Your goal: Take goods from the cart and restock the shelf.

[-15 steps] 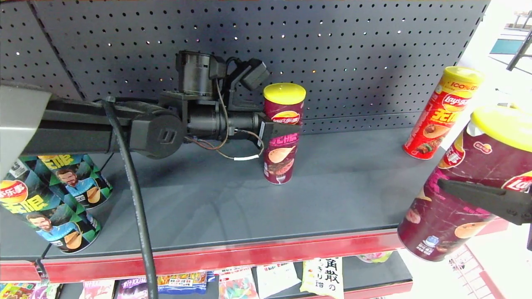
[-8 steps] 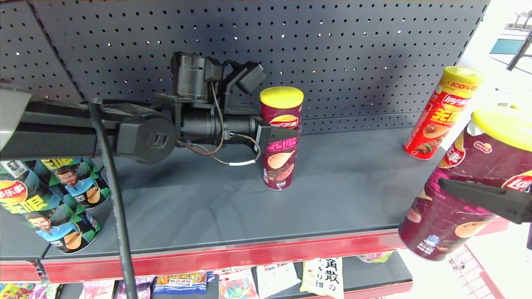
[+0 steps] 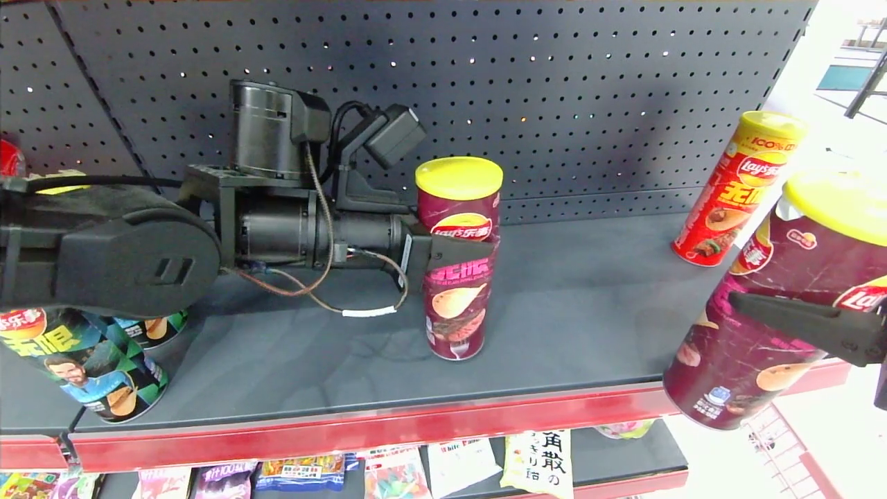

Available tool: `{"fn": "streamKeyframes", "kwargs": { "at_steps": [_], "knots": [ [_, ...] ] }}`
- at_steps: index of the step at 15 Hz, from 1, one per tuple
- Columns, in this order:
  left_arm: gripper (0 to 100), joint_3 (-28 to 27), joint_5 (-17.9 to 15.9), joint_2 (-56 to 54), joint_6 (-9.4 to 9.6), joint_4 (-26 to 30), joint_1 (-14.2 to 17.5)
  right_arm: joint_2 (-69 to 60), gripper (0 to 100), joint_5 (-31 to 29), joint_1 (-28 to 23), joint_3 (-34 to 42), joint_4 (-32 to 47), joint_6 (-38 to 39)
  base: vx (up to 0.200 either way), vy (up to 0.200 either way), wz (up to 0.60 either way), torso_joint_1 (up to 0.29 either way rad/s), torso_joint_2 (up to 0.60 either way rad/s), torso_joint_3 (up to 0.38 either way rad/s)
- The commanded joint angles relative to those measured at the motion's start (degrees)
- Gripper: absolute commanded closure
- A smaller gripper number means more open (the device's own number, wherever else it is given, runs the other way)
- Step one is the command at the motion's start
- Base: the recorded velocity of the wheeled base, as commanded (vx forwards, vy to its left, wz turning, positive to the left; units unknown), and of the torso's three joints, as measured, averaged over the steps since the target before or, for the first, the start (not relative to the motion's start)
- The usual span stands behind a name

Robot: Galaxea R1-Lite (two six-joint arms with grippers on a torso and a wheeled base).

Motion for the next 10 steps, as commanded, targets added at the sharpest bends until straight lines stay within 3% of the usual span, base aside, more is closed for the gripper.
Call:
{"fn": "streamKeyframes", "kwargs": {
  "at_steps": [1,5,8,10],
  "knots": [
    [100,1.3,0.1,-2.6,-0.01,-0.1,-1.0,-0.1,100,0.0,0.0,0.1,0.0,0.0,0.000,0.000,0.00,0.000,0.00,0.000],
    [100,5.5,0.5,-4.5,0.60,-0.6,-1.9,-0.2,100,0.0,0.0,-0.1,0.0,-0.1,0.000,0.000,0.00,0.000,0.00,0.000],
    [100,9.7,0.9,-4.0,0.52,-8.3,-2.8,-0.3,100,0.0,0.0,-0.1,0.0,-0.1,0.000,0.000,0.00,0.000,0.00,0.000],
    [100,11.8,1.0,-4.4,0.34,-9.0,-4.0,-0.3,100,0.0,0.0,-0.1,0.0,-0.1,0.000,0.000,0.00,0.000,0.00,0.000]
  ]
}}
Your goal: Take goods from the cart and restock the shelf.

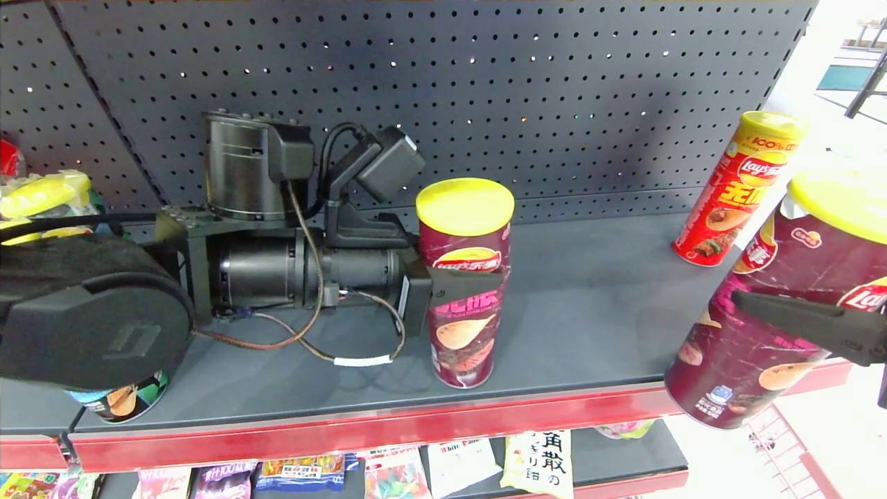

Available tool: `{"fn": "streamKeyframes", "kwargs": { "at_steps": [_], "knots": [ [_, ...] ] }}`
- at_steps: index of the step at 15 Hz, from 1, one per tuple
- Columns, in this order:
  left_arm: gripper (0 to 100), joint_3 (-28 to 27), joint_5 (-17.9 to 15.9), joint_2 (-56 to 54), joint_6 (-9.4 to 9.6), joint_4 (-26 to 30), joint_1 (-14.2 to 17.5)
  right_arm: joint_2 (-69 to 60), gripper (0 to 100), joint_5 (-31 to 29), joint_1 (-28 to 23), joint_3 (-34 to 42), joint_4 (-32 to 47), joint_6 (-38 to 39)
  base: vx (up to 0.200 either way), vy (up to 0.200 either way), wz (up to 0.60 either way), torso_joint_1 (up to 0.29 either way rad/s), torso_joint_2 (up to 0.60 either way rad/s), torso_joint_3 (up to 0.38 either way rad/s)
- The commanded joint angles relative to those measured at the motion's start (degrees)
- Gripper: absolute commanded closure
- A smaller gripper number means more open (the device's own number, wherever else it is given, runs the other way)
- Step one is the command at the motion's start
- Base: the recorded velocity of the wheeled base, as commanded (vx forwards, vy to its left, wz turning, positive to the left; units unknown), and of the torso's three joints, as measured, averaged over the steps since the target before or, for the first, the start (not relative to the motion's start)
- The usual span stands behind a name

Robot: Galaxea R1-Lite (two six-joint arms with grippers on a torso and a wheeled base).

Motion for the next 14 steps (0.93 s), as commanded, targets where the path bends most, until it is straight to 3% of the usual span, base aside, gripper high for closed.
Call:
{"fn": "streamKeyframes", "kwargs": {
  "at_steps": [1,7,14],
  "knots": [
    [100,1.7,0.2,-0.5,0.00,-0.2,-0.6,0.0,100,0.0,0.0,0.0,0.0,0.0,0.000,0.000,0.00,0.000,0.00,0.000],
    [100,2.4,1.5,0.7,-0.18,-4.7,-0.5,0.0,100,0.0,0.1,0.0,0.0,0.0,0.000,0.000,0.00,0.000,0.00,0.000],
    [100,4.6,1.6,-0.3,-0.27,-4.8,-1.7,0.0,100,0.0,0.1,0.0,0.0,0.0,0.000,0.000,0.00,0.000,0.00,0.000]
  ]
}}
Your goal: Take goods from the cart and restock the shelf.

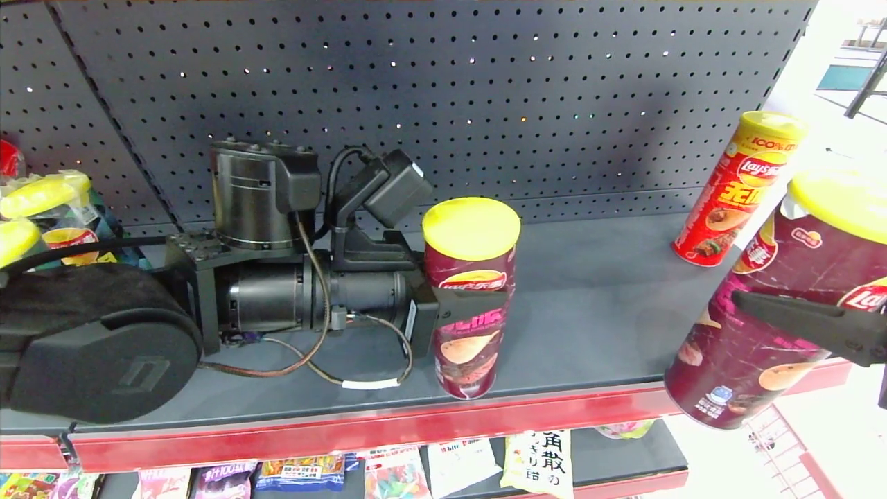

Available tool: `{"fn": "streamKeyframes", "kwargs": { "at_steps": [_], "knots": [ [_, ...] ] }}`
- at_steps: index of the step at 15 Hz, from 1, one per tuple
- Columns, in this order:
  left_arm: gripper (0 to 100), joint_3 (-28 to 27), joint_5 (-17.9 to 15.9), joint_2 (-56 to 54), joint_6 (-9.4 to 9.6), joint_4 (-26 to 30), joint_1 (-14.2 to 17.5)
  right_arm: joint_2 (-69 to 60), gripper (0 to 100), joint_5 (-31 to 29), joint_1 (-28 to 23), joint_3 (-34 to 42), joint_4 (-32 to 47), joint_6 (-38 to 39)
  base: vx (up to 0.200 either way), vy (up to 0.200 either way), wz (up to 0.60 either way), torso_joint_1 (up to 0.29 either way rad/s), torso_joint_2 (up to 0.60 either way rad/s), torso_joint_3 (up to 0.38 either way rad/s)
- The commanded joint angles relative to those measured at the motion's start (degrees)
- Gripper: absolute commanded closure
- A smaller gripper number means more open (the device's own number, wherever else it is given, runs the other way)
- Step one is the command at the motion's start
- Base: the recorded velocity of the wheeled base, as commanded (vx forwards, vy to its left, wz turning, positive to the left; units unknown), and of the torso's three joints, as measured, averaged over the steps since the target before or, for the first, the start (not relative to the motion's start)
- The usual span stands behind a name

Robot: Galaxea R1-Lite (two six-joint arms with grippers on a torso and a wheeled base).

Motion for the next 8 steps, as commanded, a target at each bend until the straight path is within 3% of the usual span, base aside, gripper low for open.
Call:
{"fn": "streamKeyframes", "kwargs": {
  "at_steps": [1,7,8],
  "knots": [
    [100,0.6,-0.1,-0.6,-0.09,0.1,-0.3,0.1,100,0.0,0.0,0.0,0.0,0.0,0.000,0.000,0.00,0.000,0.00,0.000],
    [100,3.8,-0.1,-1.5,0.17,0.1,-0.3,0.2,100,0.0,0.0,-0.1,0.0,0.0,0.000,0.000,0.00,0.000,0.00,0.000],
    [0,3.9,-0.1,-1.5,0.52,0.1,-0.3,0.2,100,0.0,0.0,-0.1,0.0,0.0,0.000,0.000,0.00,0.000,0.00,0.000]
  ]
}}
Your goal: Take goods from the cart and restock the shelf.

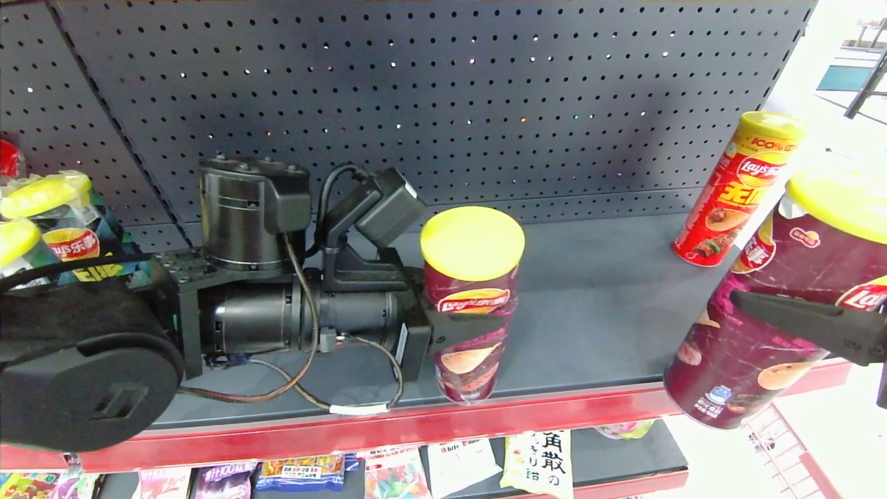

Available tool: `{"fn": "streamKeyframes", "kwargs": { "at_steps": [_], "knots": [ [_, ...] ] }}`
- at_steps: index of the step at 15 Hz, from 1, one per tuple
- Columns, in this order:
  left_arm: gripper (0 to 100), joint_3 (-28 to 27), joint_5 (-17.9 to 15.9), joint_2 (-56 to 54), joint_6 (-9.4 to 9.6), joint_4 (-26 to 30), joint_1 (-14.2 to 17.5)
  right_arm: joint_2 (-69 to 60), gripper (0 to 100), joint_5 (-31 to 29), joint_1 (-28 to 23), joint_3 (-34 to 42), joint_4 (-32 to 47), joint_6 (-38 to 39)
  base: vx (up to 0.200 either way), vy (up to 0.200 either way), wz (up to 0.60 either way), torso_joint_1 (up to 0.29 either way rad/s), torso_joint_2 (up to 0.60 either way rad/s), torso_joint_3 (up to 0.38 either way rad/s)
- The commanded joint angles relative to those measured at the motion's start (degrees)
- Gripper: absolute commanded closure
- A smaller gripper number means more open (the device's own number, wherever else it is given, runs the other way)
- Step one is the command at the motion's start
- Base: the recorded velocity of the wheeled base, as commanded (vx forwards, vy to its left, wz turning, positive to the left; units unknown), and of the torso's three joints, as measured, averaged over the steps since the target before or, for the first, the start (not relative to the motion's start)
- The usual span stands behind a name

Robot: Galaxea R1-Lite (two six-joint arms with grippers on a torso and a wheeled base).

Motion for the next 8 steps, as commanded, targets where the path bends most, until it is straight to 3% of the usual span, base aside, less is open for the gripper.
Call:
{"fn": "streamKeyframes", "kwargs": {
  "at_steps": [1,8],
  "knots": [
    [0,0.0,0.1,0.1,-0.10,-0.6,0.0,0.3,100,0.0,0.0,-0.1,0.0,0.0,0.000,0.000,0.00,0.000,0.00,0.000],
    [0,2.6,2.8,-2.7,-0.27,-0.7,0.4,8.9,100,0.3,0.3,-7.5,-0.1,-0.3,0.000,0.000,0.00,0.000,0.00,0.000]
  ]
}}
